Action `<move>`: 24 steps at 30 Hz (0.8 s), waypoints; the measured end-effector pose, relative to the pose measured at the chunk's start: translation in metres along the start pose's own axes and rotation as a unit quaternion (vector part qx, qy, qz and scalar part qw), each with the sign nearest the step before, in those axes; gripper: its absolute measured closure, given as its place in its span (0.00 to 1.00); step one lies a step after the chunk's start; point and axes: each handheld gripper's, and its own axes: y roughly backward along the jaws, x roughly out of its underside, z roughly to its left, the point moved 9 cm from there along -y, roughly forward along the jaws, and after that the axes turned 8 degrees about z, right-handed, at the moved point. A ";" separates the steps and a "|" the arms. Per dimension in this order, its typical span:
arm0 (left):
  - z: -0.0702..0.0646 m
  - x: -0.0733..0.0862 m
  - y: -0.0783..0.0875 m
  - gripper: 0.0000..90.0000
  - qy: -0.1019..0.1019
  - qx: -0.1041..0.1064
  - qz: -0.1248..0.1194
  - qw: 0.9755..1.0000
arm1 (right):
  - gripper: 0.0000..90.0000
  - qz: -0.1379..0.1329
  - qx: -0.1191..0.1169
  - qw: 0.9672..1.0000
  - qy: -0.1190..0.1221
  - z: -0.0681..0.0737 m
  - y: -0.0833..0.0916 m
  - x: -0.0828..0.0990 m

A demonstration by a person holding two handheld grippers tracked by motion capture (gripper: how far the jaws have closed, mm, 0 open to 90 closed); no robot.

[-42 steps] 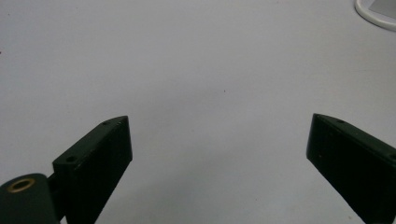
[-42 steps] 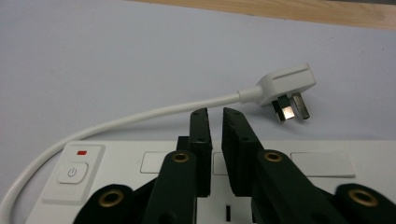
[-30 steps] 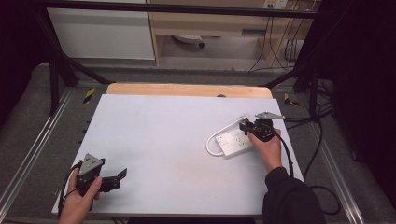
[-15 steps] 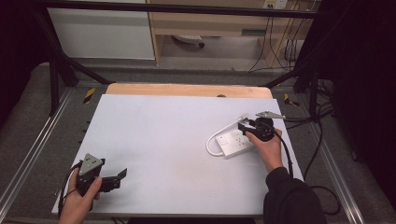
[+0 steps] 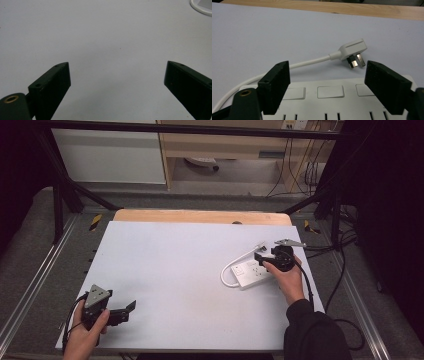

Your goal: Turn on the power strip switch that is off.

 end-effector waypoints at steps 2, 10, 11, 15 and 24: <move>0.000 0.000 0.000 0.08 0.000 -0.001 0.000 1.000 | 0.12 -0.001 0.004 1.000 -0.005 -0.002 0.001 -0.001; 0.000 0.000 0.000 0.08 0.000 -0.001 0.001 1.000 | 0.04 -0.008 0.012 1.000 -0.014 -0.006 0.006 -0.004; 0.000 0.000 0.000 0.08 0.000 -0.001 0.001 1.000 | 0.04 -0.008 0.013 1.000 -0.015 -0.006 0.007 -0.004; 0.000 0.000 0.000 0.08 0.001 -0.001 0.001 1.000 | 0.04 -0.009 0.013 1.000 -0.015 -0.006 0.012 -0.006; 0.000 0.000 0.000 0.08 0.002 0.000 0.000 1.000 | 0.05 -0.023 0.010 1.000 0.001 0.003 0.032 -0.018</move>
